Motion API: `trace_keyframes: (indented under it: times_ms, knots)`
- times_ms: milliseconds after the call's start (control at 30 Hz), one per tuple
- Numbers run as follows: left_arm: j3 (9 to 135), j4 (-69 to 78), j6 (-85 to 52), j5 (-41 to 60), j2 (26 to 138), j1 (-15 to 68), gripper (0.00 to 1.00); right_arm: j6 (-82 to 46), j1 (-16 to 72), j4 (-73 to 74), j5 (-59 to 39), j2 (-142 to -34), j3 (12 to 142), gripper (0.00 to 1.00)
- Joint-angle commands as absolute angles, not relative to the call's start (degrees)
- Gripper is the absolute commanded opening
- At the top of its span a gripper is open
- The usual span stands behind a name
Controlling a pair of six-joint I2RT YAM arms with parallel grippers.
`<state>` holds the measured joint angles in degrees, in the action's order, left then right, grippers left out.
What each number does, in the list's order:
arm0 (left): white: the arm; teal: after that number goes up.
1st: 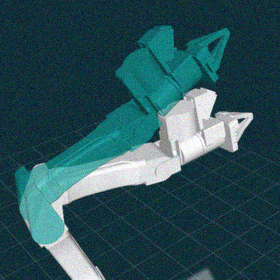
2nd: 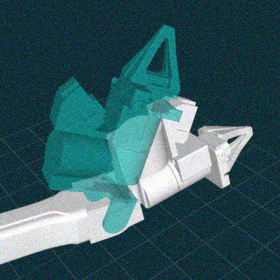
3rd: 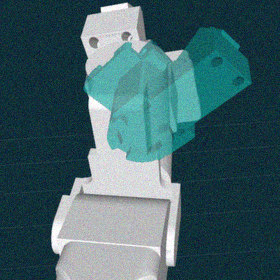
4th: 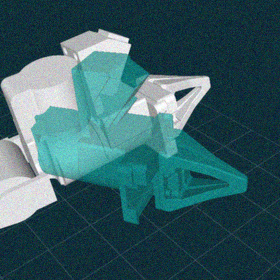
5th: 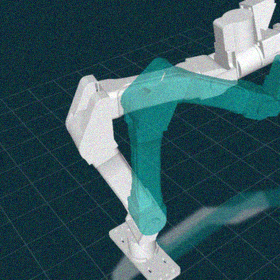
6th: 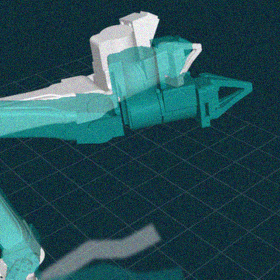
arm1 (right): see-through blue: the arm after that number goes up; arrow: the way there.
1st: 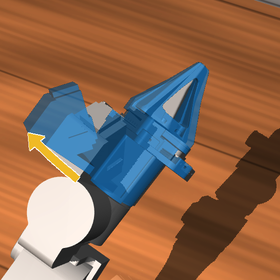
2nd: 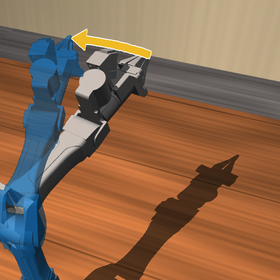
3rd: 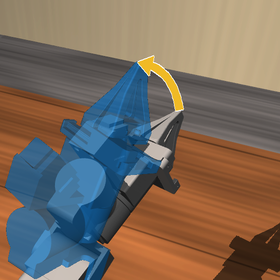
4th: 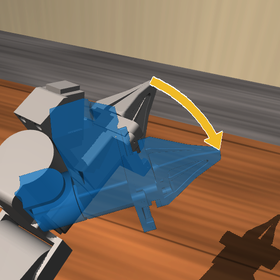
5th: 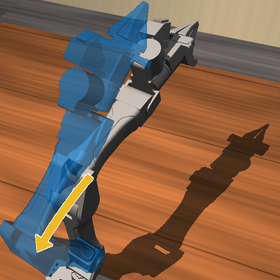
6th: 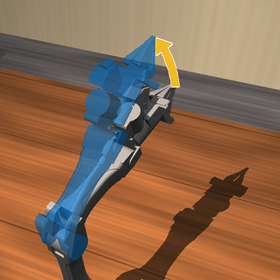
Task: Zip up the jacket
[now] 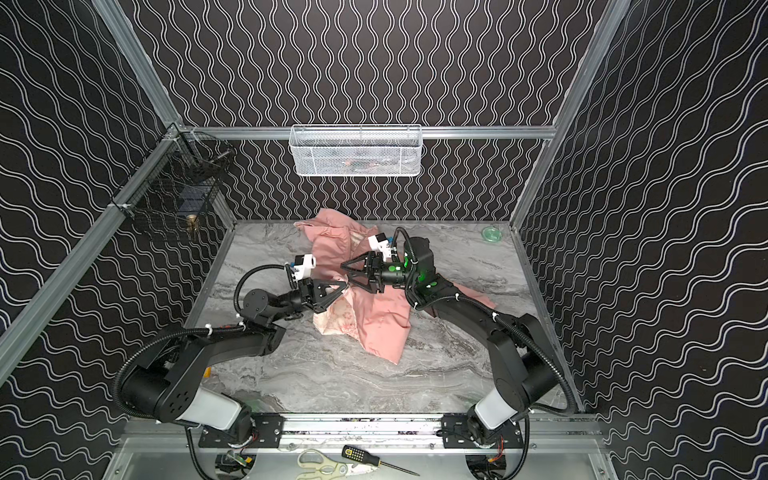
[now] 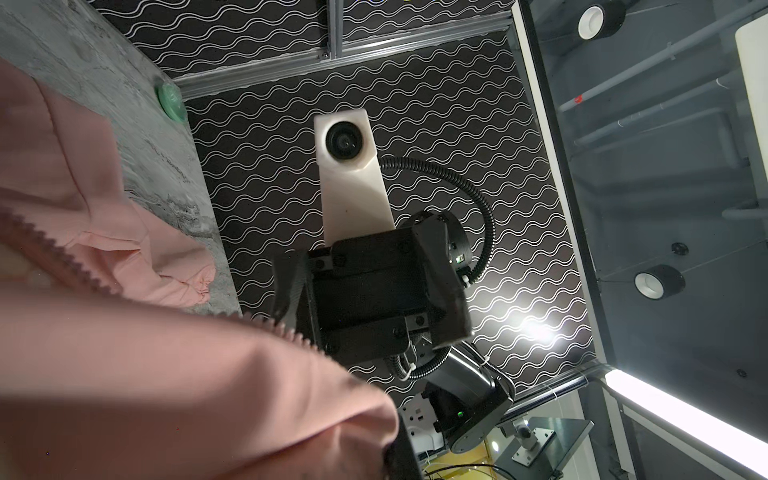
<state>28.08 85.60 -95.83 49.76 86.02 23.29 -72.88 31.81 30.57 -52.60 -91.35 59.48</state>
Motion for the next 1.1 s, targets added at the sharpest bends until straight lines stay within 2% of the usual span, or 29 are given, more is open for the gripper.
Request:
trace_keyframes:
  times_ms: [0, 200, 467, 700, 1067]
  knots:
    - [28.6, 88.8, -97.1, 51.3, 86.2, 23.3, 0.04, -75.7, 31.9, 35.9, -56.1, -92.0, 59.5, 0.61]
    - [29.2, 88.8, -97.3, 51.2, 86.7, 23.4, 0.04, -76.5, 32.1, 37.2, -57.5, -90.9, 57.5, 0.59]
    - [29.4, 88.8, -97.6, 51.6, 87.3, 23.3, 0.04, -85.4, 32.4, 50.1, -58.8, -91.5, 53.6, 0.54]
    - [29.0, 88.8, -97.5, 51.6, 87.3, 23.3, 0.04, -92.2, 32.1, 59.3, -58.1, -92.0, 51.7, 0.45]
    - [28.7, 88.8, -97.7, 52.0, 86.9, 23.4, 0.03, -90.5, 31.5, 56.3, -56.6, -90.1, 50.7, 0.34]
